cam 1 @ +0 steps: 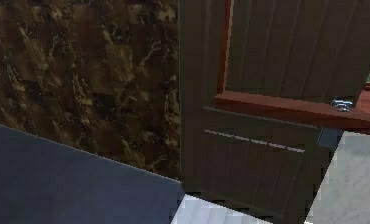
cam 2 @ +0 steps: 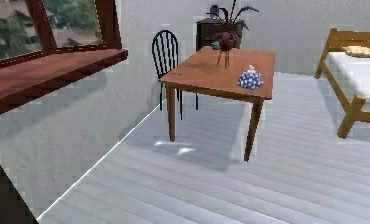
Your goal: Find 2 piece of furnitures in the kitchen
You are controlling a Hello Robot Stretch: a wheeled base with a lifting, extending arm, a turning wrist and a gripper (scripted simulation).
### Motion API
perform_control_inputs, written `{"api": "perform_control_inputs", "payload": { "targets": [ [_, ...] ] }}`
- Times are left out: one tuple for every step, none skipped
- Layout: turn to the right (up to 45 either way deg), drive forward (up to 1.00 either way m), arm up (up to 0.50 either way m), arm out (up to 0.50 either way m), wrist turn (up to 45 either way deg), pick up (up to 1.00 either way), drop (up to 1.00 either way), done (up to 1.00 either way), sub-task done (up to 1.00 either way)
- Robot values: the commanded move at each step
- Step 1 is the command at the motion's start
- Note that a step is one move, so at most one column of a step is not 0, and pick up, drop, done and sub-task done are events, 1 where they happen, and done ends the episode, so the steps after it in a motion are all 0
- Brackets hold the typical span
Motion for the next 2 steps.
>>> {"api": "perform_control_inputs", "payload": {
  "targets": [
    [0.0,0.05,0.0,0.0,0.0,0.0,0.0,0.0,0.0],
    [-45.0,0.0,0.0,0.0,0.0,0.0,0.0,0.0,0.0]
  ]
}}
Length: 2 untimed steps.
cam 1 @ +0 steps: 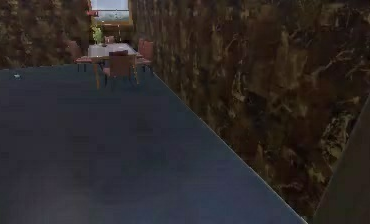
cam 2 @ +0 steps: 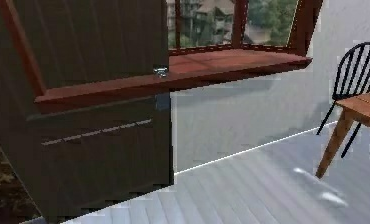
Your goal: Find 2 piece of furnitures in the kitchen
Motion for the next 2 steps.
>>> {"api": "perform_control_inputs", "payload": {
  "targets": [
    [-39.0,0.0,0.0,0.0,0.0,0.0,0.0,0.0,0.0],
    [0.0,1.0,0.0,0.0,0.0,0.0,0.0,0.0,0.0]
  ]
}}
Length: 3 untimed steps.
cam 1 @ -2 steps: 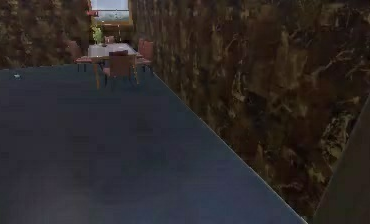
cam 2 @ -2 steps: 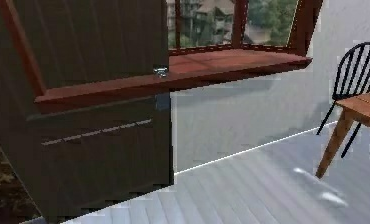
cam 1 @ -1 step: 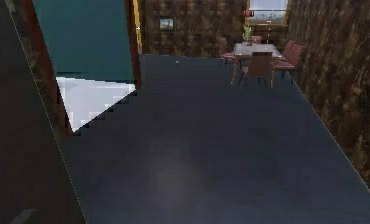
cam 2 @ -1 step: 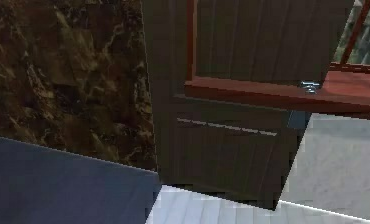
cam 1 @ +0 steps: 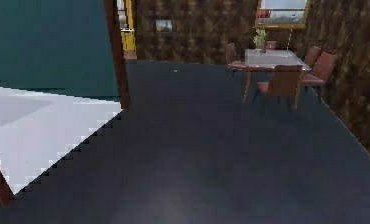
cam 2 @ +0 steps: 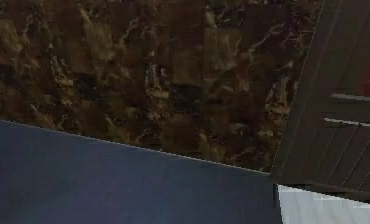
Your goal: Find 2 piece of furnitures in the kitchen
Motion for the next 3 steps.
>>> {"api": "perform_control_inputs", "payload": {
  "targets": [
    [-12.0,0.0,0.0,0.0,0.0,0.0,0.0,0.0,0.0],
    [0.0,0.25,0.0,0.0,0.0,0.0,0.0,0.0,0.0],
    [-21.0,0.0,0.0,0.0,0.0,0.0,0.0,0.0,0.0]
  ]
}}
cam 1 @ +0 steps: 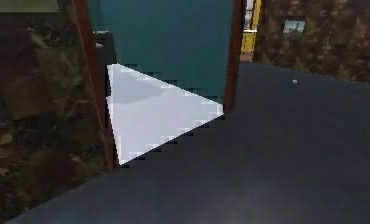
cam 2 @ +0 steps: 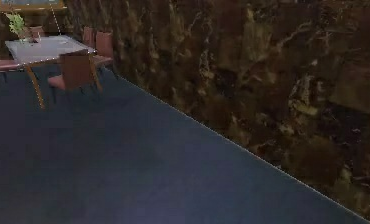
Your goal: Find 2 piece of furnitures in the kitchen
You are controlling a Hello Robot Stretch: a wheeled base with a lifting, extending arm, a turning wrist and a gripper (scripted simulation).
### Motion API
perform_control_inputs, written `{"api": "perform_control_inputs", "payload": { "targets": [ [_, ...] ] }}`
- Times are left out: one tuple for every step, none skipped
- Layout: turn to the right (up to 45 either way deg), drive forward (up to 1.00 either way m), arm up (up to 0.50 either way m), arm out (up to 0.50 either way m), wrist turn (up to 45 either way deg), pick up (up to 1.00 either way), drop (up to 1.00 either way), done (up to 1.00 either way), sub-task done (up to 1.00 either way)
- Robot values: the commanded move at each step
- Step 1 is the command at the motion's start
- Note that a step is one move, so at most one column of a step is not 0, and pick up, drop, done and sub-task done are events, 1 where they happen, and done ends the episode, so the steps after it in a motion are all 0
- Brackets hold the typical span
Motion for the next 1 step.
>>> {"api": "perform_control_inputs", "payload": {
  "targets": [
    [0.0,1.0,0.0,0.0,0.0,0.0,0.0,0.0,0.0]
  ]
}}
